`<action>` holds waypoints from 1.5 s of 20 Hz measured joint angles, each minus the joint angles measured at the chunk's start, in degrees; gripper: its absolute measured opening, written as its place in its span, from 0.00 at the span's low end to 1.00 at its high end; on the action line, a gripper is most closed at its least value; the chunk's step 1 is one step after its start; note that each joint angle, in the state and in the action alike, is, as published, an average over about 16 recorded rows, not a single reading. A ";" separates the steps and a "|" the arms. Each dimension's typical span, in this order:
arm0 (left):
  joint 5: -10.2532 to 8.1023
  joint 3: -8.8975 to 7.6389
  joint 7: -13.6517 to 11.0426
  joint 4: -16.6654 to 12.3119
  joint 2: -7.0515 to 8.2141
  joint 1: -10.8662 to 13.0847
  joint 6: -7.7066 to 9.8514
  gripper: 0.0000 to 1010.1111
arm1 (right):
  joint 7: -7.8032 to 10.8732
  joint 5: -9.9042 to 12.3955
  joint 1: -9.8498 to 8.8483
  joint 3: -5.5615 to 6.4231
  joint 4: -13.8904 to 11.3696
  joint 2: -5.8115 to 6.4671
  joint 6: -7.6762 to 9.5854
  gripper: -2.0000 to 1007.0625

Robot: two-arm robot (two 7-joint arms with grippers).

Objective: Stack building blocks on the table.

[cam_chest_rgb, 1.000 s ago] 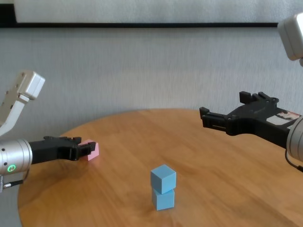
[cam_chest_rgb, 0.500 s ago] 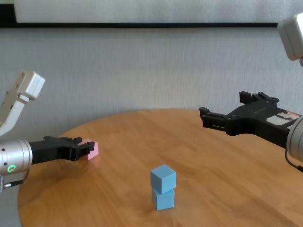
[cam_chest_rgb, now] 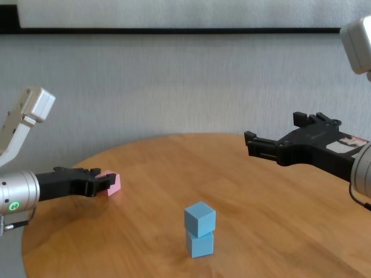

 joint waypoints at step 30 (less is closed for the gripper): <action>-0.13 0.04 1.99 -7.79 0.93 3.52 0.38 0.40 | 0.00 0.00 0.00 0.00 0.00 0.00 0.00 1.00</action>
